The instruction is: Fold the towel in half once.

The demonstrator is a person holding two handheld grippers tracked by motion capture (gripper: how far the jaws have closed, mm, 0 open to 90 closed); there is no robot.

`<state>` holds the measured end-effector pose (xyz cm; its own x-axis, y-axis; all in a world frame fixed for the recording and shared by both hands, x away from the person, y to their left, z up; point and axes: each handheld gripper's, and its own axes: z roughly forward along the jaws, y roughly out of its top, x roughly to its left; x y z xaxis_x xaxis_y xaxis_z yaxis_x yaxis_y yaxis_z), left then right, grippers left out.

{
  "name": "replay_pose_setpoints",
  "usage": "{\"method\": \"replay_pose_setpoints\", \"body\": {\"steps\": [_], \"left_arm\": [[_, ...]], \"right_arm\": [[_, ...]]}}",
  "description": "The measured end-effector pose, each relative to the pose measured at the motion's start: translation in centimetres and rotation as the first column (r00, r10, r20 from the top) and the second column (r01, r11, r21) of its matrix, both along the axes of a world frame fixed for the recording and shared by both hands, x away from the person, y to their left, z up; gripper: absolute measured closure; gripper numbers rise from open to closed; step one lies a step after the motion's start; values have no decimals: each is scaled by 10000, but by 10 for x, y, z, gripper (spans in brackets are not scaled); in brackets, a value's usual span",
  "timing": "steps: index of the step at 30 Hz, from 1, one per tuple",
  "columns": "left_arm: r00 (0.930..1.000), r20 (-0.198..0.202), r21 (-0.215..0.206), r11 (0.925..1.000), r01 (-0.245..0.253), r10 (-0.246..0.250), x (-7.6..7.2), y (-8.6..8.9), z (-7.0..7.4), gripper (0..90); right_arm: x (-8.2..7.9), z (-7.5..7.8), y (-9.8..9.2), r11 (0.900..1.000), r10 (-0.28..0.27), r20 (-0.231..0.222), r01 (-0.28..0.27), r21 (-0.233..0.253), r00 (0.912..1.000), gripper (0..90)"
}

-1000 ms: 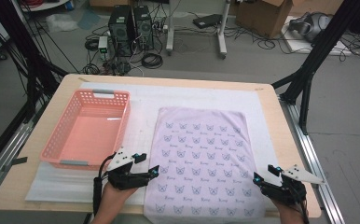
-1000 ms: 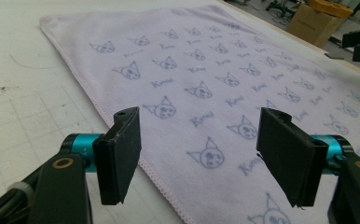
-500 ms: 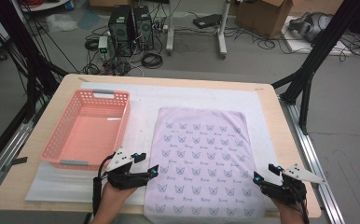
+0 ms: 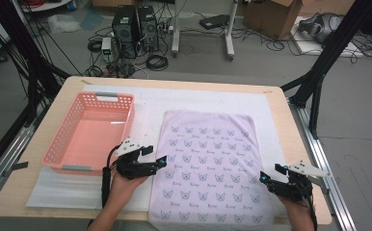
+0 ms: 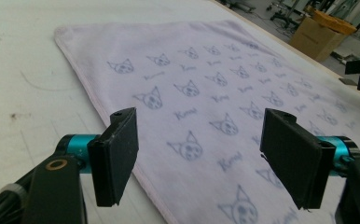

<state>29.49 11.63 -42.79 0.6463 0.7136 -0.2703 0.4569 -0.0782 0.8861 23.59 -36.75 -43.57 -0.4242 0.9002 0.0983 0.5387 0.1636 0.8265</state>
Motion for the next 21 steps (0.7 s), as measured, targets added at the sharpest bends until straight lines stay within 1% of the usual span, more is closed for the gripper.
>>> {"method": "replay_pose_setpoints", "body": {"steps": [1, 2, 3, 5, 7, 9, 12, 13, 15, 16, 18, 19, 20, 21], "left_arm": [[10000, 10, 133, 9999, 10, -10, 5, -1, 1, 291], [10000, -25, 45, 10000, -37, 37, 8, -4, 2, 294], [10000, 30, -27, 10000, -72, 72, 12, -6, 3, 295], [10000, 1, 85, 9999, -65, 65, 20, -10, 5, 299], [9998, -58, 108, 9997, -214, 214, 29, -13, 5, 315], [9988, -165, 174, 9988, -462, 465, 40, -15, 4, 326], [9949, -513, 366, 9957, -846, 864, 58, -18, 4, 332], [9939, -542, 422, 9947, -937, 959, 64, -20, 5, 336], [9916, -643, 671, 9919, -1076, 1119, 75, -24, 5, 343], [9906, -584, 737, 9902, -1189, 1233, 80, -25, 4, 344], [9861, -793, 1094, 9845, -1369, 1459, 90, -29, 3, 354], [9842, -844, 1183, 9823, -1451, 1556, 94, -31, 2, 354], [9831, -873, 1228, 9810, -1500, 1612, 98, -32, 1, 356], [9816, -916, 1178, 9807, -1561, 1673, 101, -33, 0, 362]], "right_arm": [[4, 0, -1, 10000, -24, -93, 24, 11, 10000, 283], [9, -1, -2, 10000, -48, -147, 48, 11, 9999, 282], [15, -2, -3, 10000, -43, -199, 44, 20, 9998, 282], [25, -4, -5, 10000, -3, -365, 6, 65, 9993, 282], [37, -4, -5, 10000, 28, -475, -26, 48, 9989, 282], [48, -2, -4, 9998, 86, -632, -73, 201, 9980, 282], [64, 0, -3, 9987, 171, -704, -136, 494, 9974, 283], [69, 0, -2, 9989, 168, -727, -135, 448, 9972, 282], [79, 1, -1, 9992, 150, -770, -121, 387, 9969, 282], [83, 2, 0, 9994, 119, -841, -91, 336, 9964, 283], [91, 3, 1, 9998, 58, -937, -40, 201, 9956, 283], [95, 3, 2, 9998, 14, -1013, 3, 176, 9949, 285], [98, 3, 2, 9997, -39, -1004, 65, 249, 9949, 287], [102, 3, 3, 9995, -80, -1055, 113, 309, 9944, 287]]}}
